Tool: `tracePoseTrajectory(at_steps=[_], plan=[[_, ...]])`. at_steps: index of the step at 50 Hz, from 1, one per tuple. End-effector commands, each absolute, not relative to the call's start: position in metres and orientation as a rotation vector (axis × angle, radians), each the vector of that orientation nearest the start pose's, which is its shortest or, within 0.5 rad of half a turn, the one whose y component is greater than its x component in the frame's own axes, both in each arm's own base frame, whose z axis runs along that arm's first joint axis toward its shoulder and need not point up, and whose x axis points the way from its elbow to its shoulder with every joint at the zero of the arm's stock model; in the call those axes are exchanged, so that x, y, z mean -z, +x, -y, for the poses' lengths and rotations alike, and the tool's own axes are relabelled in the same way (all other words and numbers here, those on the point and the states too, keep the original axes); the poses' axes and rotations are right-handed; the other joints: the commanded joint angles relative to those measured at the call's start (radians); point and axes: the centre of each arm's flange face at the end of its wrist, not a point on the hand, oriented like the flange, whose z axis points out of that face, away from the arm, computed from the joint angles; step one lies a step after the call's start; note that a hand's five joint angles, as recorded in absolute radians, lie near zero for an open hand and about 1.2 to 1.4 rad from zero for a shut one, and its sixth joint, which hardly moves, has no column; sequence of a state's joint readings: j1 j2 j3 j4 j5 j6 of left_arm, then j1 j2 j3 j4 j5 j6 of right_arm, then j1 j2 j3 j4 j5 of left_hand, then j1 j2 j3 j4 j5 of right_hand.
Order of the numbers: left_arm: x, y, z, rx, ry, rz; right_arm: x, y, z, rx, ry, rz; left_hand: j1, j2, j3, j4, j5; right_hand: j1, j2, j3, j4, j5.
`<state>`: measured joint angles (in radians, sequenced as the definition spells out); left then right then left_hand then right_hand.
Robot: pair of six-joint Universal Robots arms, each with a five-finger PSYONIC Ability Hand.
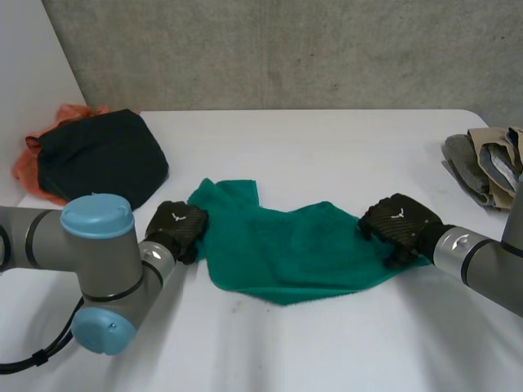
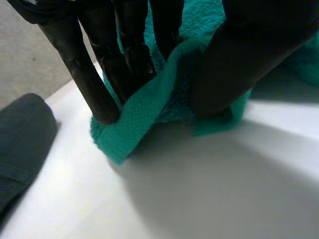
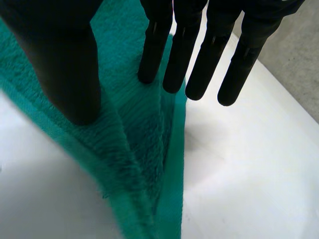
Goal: Fold the laundry.
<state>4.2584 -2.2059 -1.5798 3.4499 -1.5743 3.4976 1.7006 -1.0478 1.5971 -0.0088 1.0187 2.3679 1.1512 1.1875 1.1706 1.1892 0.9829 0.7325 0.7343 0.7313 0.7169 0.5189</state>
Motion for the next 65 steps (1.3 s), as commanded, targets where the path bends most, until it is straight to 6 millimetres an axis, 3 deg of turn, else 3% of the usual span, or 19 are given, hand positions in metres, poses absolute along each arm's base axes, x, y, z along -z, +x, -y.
tracePoseTrajectory(at_steps=[1,7,12,22,26,27,32,35,39,41,44,48,52,54,57,59,62,63,65], plan=[[-0.122,-0.285,0.283,1.914,0.974,-2.337,-0.134,0.218,0.302,1.564,-1.478,-2.106,0.245,0.209,0.226,0.207,0.239,-0.031,-0.032,-0.029,-0.015,0.008],[-0.150,-0.287,0.277,1.996,0.965,-2.285,-0.134,0.216,0.303,1.563,-1.473,-2.127,0.245,0.209,0.226,0.207,0.239,-0.075,-0.077,-0.074,-0.060,-0.036],[-0.176,-0.284,0.274,2.066,0.936,-2.238,-0.134,0.215,0.305,1.573,-1.477,-2.145,0.245,0.209,0.226,0.207,0.239,0.662,0.660,0.663,0.678,0.701],[-0.251,-0.264,0.244,2.188,0.816,-2.247,-0.145,0.196,0.313,1.598,-1.491,-2.299,0.245,0.209,0.226,0.207,0.239,0.664,0.662,0.665,0.679,0.703],[-0.286,-0.255,0.224,2.255,0.750,-2.282,-0.187,0.181,0.316,1.720,-1.468,-2.336,0.245,0.209,0.226,0.207,0.239,0.664,0.662,0.665,0.679,0.703],[-0.292,-0.254,0.220,2.273,0.743,-2.283,-0.214,0.178,0.311,1.792,-1.455,-2.328,0.245,0.209,0.226,0.207,0.239,0.664,0.662,0.665,0.679,0.703],[-0.331,-0.243,0.203,2.377,0.688,-2.216,-0.278,0.174,0.294,1.982,-1.431,-2.254,0.245,0.209,0.226,0.207,0.239,0.664,0.662,0.665,0.679,0.703],[-0.334,-0.241,0.199,2.365,0.689,-2.225,-0.307,0.174,0.286,2.107,-1.414,-2.201,0.245,0.209,0.226,0.207,0.239,0.664,0.662,0.665,0.679,0.703],[-0.327,-0.238,0.200,2.311,0.689,-2.264,-0.312,0.175,0.278,2.116,-1.424,-2.190,0.245,0.209,0.226,0.207,0.239,0.664,0.662,0.665,0.679,0.703],[-0.312,-0.234,0.211,2.235,0.669,-2.312,-0.307,0.175,0.278,2.081,-1.424,-2.208,0.245,0.209,0.226,0.207,0.239,0.664,0.662,0.665,0.679,0.703],[-0.271,-0.231,0.234,2.044,0.657,-2.434,-0.282,0.181,0.285,1.949,-1.446,-2.263,0.245,0.209,0.226,0.207,0.239,0.664,0.662,0.665,0.679,0.703],[-0.235,-0.237,0.257,1.914,0.667,-2.517,-0.246,0.192,0.303,1.808,-1.486,-2.354,0.245,0.209,0.226,0.207,0.239,0.664,0.662,0.665,0.679,0.703],[-0.223,-0.251,0.296,1.973,0.662,-2.463,-0.231,0.203,0.328,1.827,-1.473,-2.412,0.245,0.209,0.226,0.207,0.239,0.664,0.662,0.665,0.679,0.703],[-0.230,-0.257,0.315,2.050,0.643,-2.404,-0.236,0.212,0.349,1.980,-1.448,-2.378,0.245,0.209,0.226,0.207,0.239,0.664,0.662,0.665,0.679,0.703],[-0.266,-0.269,0.355,2.298,0.567,-2.201,-0.255,0.226,0.369,2.221,-1.375,-2.281,0.245,0.209,0.226,0.207,0.239,0.664,0.662,0.665,0.679,0.703],[-0.307,-0.276,0.377,2.500,0.513,-1.990,-0.292,0.234,0.391,2.559,-1.191,-2.089,0.245,0.209,0.226,0.207,0.239,0.664,0.662,0.665,0.679,0.703],[-0.346,-0.282,0.386,2.668,0.474,-1.770,-0.341,0.237,0.405,2.913,-0.913,-1.760,0.245,0.209,0.226,0.207,0.239,0.664,0.662,0.665,0.679,0.703],[-0.368,-0.282,0.388,2.761,0.436,-1.620,-0.352,0.237,0.406,2.978,-0.850,-1.677,0.245,0.209,0.226,0.207,0.239,0.664,0.662,0.665,0.679,0.703],[-0.386,-0.280,0.390,2.832,0.381,-1.498,-0.372,0.238,0.404,3.080,-0.754,-1.525,0.245,0.209,0.226,0.207,0.239,0.664,0.662,0.665,0.679,0.703]])
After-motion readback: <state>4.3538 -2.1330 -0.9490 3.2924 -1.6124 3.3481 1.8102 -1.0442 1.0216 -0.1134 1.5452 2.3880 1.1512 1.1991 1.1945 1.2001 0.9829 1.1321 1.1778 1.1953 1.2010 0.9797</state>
